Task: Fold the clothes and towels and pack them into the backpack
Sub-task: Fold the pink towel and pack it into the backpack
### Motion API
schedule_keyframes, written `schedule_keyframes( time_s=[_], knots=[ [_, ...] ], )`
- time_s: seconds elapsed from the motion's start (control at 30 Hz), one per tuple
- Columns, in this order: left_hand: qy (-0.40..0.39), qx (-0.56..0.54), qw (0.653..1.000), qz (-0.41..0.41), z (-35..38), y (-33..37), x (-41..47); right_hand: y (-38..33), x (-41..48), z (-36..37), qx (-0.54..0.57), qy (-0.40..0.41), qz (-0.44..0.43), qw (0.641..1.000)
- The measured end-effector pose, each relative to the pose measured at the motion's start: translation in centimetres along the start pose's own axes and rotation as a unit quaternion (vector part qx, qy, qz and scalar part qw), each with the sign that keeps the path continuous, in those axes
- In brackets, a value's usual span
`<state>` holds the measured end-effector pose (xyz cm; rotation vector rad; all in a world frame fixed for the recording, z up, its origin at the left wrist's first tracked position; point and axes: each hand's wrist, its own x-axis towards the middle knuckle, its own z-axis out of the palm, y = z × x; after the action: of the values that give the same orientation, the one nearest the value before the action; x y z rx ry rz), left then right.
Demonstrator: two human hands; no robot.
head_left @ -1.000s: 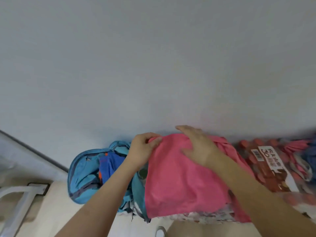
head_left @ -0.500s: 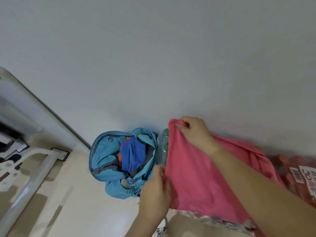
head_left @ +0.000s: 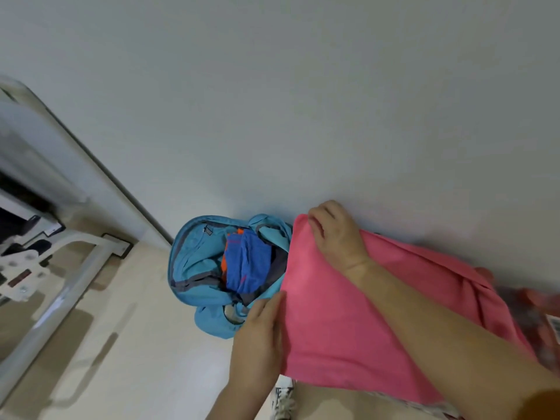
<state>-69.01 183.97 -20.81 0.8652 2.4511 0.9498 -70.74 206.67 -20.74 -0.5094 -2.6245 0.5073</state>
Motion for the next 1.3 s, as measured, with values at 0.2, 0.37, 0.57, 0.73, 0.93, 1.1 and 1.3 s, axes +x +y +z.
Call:
schedule_keyframes(
  time_s=[0.2,0.37,0.57,0.73,0.93,1.1,1.3],
  knots=[
    [0.028,0.105,0.991,0.079,-0.8,1.4,0.6,-1.1,-2.9,-3.7,-0.028,-0.083,-0.003,0.996],
    [-0.067,0.156,0.964,0.202,2.4,3.0,1.5,0.7,-10.9,-7.9,-0.118,-0.118,0.124,0.978],
    [-0.086,0.269,0.932,0.228,2.7,0.3,3.5,2.5,-19.4,-12.4,-0.207,-0.133,0.335,0.91],
    [-0.085,0.283,0.927,0.23,2.2,0.3,3.5,4.3,-23.2,-15.3,-0.133,-0.101,0.445,0.88],
    [-0.073,0.141,0.935,0.316,3.6,7.9,3.8,4.7,-27.3,-17.7,0.037,-0.001,0.511,0.859],
    [-0.163,0.039,0.892,0.42,8.9,17.9,2.6,5.4,-28.0,-16.5,0.004,-0.03,0.489,0.872],
    [-0.299,0.142,0.834,0.441,15.5,23.2,2.9,7.5,-28.4,-16.8,0.012,0.036,0.4,0.916]
  ],
)
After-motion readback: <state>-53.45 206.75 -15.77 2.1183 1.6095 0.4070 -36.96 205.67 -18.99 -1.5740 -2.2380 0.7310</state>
